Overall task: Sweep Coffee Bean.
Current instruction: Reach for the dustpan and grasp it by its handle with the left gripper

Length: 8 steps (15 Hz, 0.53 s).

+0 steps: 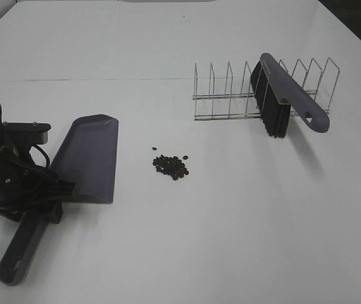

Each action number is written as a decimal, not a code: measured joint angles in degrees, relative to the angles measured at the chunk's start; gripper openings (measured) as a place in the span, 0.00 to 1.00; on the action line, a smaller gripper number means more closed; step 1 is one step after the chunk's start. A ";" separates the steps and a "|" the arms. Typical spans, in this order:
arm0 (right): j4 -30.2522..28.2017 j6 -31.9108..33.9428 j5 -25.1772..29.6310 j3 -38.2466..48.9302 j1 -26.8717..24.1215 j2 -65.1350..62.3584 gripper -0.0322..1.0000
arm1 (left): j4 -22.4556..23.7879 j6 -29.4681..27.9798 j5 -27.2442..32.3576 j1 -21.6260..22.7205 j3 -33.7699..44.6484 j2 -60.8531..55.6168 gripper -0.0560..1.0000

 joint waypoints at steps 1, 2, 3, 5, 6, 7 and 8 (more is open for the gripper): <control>0.00 0.00 0.00 0.00 0.00 0.00 0.55 | 0.34 0.00 0.00 0.00 -0.06 0.29 0.51; 0.00 0.00 0.00 0.00 0.00 0.00 0.55 | 0.46 0.00 0.00 0.00 -0.17 0.29 0.42; 0.00 0.00 0.00 0.00 0.00 0.00 0.55 | 0.46 0.00 0.00 0.00 -0.29 0.34 0.34; 0.00 0.00 0.00 0.00 0.00 0.00 0.55 | 0.46 0.00 0.00 0.00 -0.34 0.34 0.35; 0.00 0.00 0.00 0.00 0.00 0.00 0.55 | 0.46 0.00 0.06 0.00 -0.34 0.40 0.35; 0.00 0.00 0.00 0.00 0.00 0.00 0.55 | 0.46 0.00 0.34 0.00 -0.34 0.40 0.35; 0.00 0.00 0.00 0.00 0.00 0.00 0.55 | 0.46 0.00 0.80 0.00 -0.40 0.34 0.35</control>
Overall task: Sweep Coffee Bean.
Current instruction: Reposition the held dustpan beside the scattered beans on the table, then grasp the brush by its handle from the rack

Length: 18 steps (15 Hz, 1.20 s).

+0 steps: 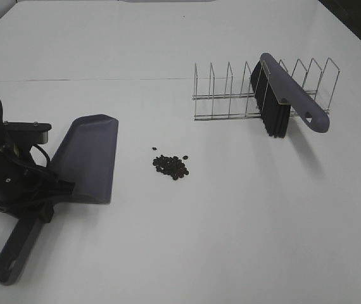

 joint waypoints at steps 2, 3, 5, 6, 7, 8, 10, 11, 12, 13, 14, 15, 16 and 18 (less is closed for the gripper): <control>0.00 0.00 0.00 0.00 0.00 0.00 0.55 | 0.00 0.00 4.35 0.00 0.06 -2.23 0.35; 0.00 0.00 0.00 0.00 0.00 0.00 0.55 | 0.00 0.00 5.61 0.00 0.06 -3.90 0.35; 0.00 0.00 0.00 0.00 0.00 0.00 0.55 | 0.06 0.00 6.25 0.00 0.06 -6.07 0.35; 0.00 0.00 0.00 0.00 0.00 0.00 0.55 | 0.23 0.00 6.53 0.00 0.06 -7.05 0.35; 0.00 0.00 0.00 0.00 0.00 0.00 0.55 | 0.29 0.00 6.65 0.00 0.06 -7.28 0.35; 0.00 0.00 0.00 0.00 0.00 0.00 0.55 | 0.34 0.00 6.70 0.00 0.06 -7.28 0.35; 0.00 0.00 0.00 0.00 0.00 0.00 0.55 | 0.52 0.00 6.70 0.00 0.06 -7.28 0.35; 0.00 0.00 0.00 0.00 0.00 0.00 0.55 | 0.63 -0.06 6.70 0.00 0.06 -7.28 0.35; 0.00 0.00 0.00 0.00 0.00 0.00 0.55 | 0.57 -0.06 6.65 0.00 0.06 -7.28 0.35; 0.00 0.00 0.00 0.00 0.00 0.00 0.55 | 0.57 -0.06 6.65 0.00 0.06 -7.28 0.35; 0.00 0.40 0.00 0.00 0.00 0.00 0.55 | 0.57 -0.06 6.65 0.00 0.06 -7.28 0.35; 1.95 2.06 0.00 -1.38 0.00 4.01 0.55 | 0.57 -0.06 6.47 0.00 0.06 -7.28 0.35; 1.95 2.06 0.00 -1.38 0.00 4.01 0.55 | 0.57 -0.06 6.47 0.00 0.06 -7.28 0.35; 4.70 3.04 0.57 -7.39 0.00 18.05 0.55 | 0.57 -0.06 6.47 0.00 0.06 -7.28 0.35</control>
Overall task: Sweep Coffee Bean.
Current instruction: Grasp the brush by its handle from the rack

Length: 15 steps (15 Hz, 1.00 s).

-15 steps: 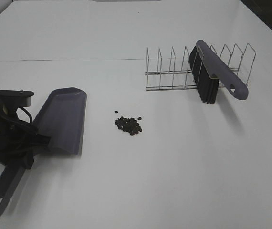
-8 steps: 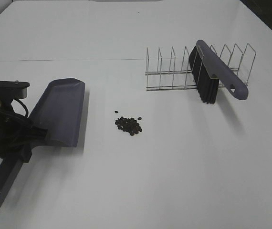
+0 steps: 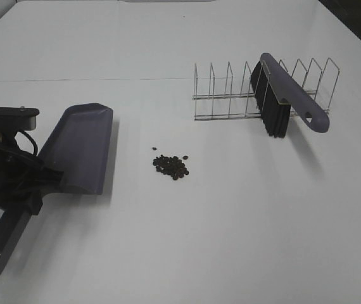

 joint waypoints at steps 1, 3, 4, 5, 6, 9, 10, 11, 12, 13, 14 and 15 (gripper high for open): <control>1.20 0.11 0.06 -3.27 0.00 6.07 0.57 | 0.00 0.00 0.00 0.00 0.00 0.00 0.35; 2.29 0.11 0.06 -10.14 0.00 18.56 0.67 | 0.00 0.00 0.00 0.00 0.00 0.00 0.35; 2.41 0.11 0.00 -13.64 0.00 24.58 0.72 | 0.00 0.00 0.00 0.00 0.00 0.00 0.35; 2.41 0.11 0.17 -16.96 0.00 29.39 0.75 | -0.06 0.00 0.00 0.00 0.00 0.00 0.35; 2.41 0.11 0.29 -18.28 0.00 31.46 0.75 | -0.11 0.00 0.06 0.00 0.00 0.00 0.35; 2.41 -0.74 3.95 -30.19 0.00 47.73 0.76 | -0.11 0.00 0.23 0.00 0.00 0.00 0.35; 2.41 -1.60 5.16 -34.72 0.00 53.63 0.76 | -0.11 0.00 0.23 0.00 0.00 0.00 0.35; 2.41 -2.29 5.39 -39.48 0.00 59.47 0.77 | -0.11 0.00 0.23 0.00 0.00 0.00 0.35; 2.41 -3.50 5.39 -50.02 0.00 72.02 0.77 | -0.11 0.00 0.52 0.00 0.00 0.00 0.35; 2.41 -3.50 5.33 -54.14 0.00 76.83 0.77 | -0.11 0.00 0.74 0.00 0.00 0.00 0.35; 2.41 -3.50 5.27 -55.69 0.00 78.72 0.77 | -0.11 0.00 0.86 0.00 0.00 0.00 0.35; 2.46 -3.50 5.27 -58.84 0.00 82.56 0.77 | -0.11 0.00 1.26 0.00 0.00 0.00 0.35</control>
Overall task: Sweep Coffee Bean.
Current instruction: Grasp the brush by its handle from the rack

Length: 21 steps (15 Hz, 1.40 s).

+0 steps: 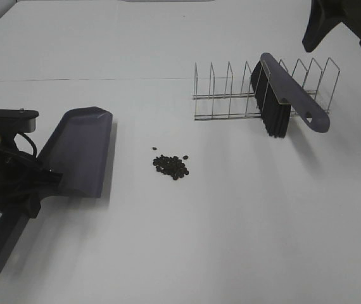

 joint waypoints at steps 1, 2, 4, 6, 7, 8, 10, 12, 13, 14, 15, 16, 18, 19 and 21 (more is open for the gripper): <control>1.03 0.00 -0.06 -1.66 0.00 2.58 0.77 | 0.00 0.00 0.40 0.00 0.00 0.00 0.35; 2.92 -0.06 0.00 -2.23 0.00 4.07 0.77 | 0.06 0.00 0.46 0.00 0.00 0.00 0.35; 5.33 0.86 0.17 -2.81 0.00 6.82 0.77 | 0.11 0.00 0.52 0.00 0.00 0.00 0.35; 5.44 1.20 0.29 -6.82 0.00 12.72 0.73 | 0.11 0.00 0.63 0.00 0.00 0.00 0.35; 4.70 0.86 0.29 -9.45 0.00 15.47 0.73 | 0.17 0.00 0.92 0.00 0.00 0.00 0.35; 3.72 0.00 0.29 -12.15 0.00 18.28 0.73 | 0.40 0.00 1.20 0.00 0.00 0.00 0.35; 2.12 0.00 0.29 -17.42 -0.29 23.66 0.73 | 1.49 0.00 2.35 0.00 0.00 0.00 0.35; 1.83 -0.40 0.23 -20.28 -0.92 26.99 0.73 | 1.49 0.00 2.35 0.00 0.00 0.00 0.35; 1.83 -1.09 0.23 -21.83 -1.32 29.16 0.73 | 1.83 0.00 2.35 0.00 0.00 0.00 0.35; 1.83 -1.43 0.23 -23.26 -1.78 31.00 0.73 | 1.95 0.00 2.35 0.00 0.00 0.00 0.35; 1.83 -1.60 0.23 -24.58 -2.18 32.31 0.73 | 2.01 0.00 2.35 0.00 0.00 0.00 0.35; 2.01 -1.78 0.17 -25.55 -2.69 33.52 0.73 | 2.12 0.00 2.35 0.00 0.00 0.00 0.35; 3.04 -2.92 0.11 -26.93 -3.21 35.70 0.72 | 2.18 0.00 2.35 0.00 0.00 0.00 0.35; 3.15 -3.04 0.23 -27.62 -3.27 36.78 0.72 | 2.29 0.00 2.35 0.00 0.00 0.00 0.35; 4.41 -3.09 0.17 -30.08 -3.27 39.25 0.71 | 2.52 0.00 2.35 0.00 0.00 0.00 0.35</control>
